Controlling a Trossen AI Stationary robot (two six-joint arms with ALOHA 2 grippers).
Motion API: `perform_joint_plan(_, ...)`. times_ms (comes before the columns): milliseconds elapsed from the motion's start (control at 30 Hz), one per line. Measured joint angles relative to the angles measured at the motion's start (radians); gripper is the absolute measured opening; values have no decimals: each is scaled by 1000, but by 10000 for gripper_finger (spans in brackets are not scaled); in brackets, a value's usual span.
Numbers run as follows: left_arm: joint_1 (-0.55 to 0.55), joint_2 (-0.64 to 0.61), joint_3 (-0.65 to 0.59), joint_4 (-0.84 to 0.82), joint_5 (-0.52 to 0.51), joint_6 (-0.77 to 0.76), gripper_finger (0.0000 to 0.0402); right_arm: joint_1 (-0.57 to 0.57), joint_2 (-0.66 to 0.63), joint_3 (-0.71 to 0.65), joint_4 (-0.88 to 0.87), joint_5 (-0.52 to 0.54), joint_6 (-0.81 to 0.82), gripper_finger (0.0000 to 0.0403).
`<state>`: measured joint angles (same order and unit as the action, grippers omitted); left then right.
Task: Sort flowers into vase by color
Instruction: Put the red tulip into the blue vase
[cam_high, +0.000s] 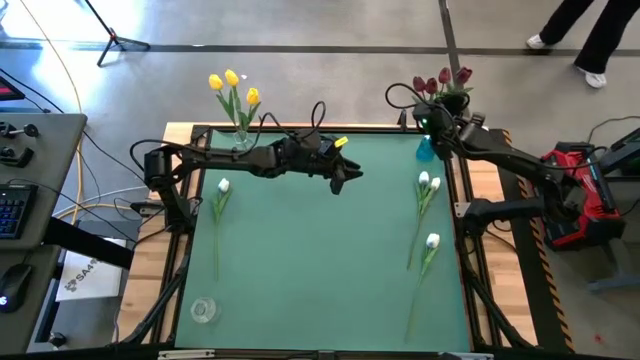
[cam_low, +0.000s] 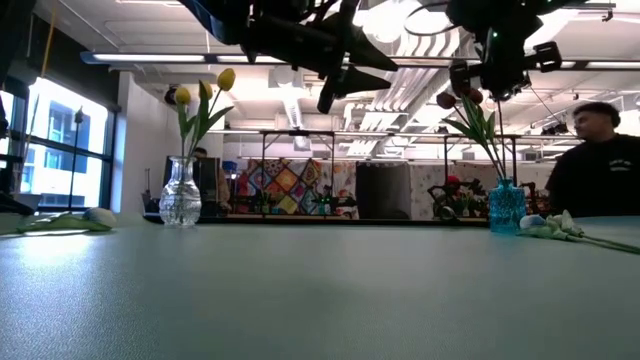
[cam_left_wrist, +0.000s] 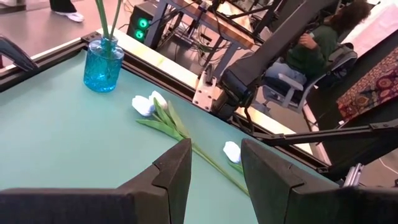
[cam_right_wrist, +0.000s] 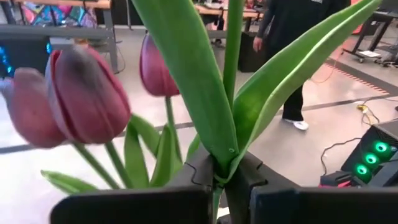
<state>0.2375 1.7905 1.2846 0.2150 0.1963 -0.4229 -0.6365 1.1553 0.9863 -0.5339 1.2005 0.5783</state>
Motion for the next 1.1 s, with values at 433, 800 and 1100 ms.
perform_joint_plan(433, 0, 0, 0, 0, 3, -2, 128, -5, 2, 0, -31, -126, -63, 69)
perform_joint_plan(800, -2, 0, 0, -6, 10, -10, 128, -5, -12, 0, -102, -169, -7, 123)
perform_joint_plan(1100, -6, 0, 0, -10, 11, -11, 128, -5, -26, 138, -332, -306, 95, 129)
